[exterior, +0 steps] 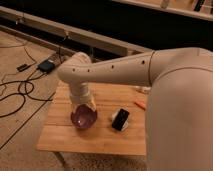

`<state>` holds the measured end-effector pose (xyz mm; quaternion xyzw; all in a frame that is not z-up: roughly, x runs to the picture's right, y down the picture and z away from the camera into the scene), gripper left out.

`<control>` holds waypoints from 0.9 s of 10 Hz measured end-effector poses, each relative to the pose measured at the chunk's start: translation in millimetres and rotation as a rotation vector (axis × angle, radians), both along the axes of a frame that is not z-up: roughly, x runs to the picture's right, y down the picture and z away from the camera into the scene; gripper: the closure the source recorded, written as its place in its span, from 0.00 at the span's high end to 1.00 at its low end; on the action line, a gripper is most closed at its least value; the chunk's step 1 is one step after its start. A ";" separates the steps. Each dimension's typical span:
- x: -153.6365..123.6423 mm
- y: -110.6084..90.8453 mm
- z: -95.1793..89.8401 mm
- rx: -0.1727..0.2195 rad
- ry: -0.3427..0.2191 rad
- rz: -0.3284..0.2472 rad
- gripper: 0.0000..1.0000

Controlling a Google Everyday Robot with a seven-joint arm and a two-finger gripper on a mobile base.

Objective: Place the bottle in the ceramic bowl

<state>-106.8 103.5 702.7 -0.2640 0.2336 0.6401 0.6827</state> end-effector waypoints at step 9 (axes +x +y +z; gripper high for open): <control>10.5 1.0 8.3 -0.015 -0.010 -0.029 0.65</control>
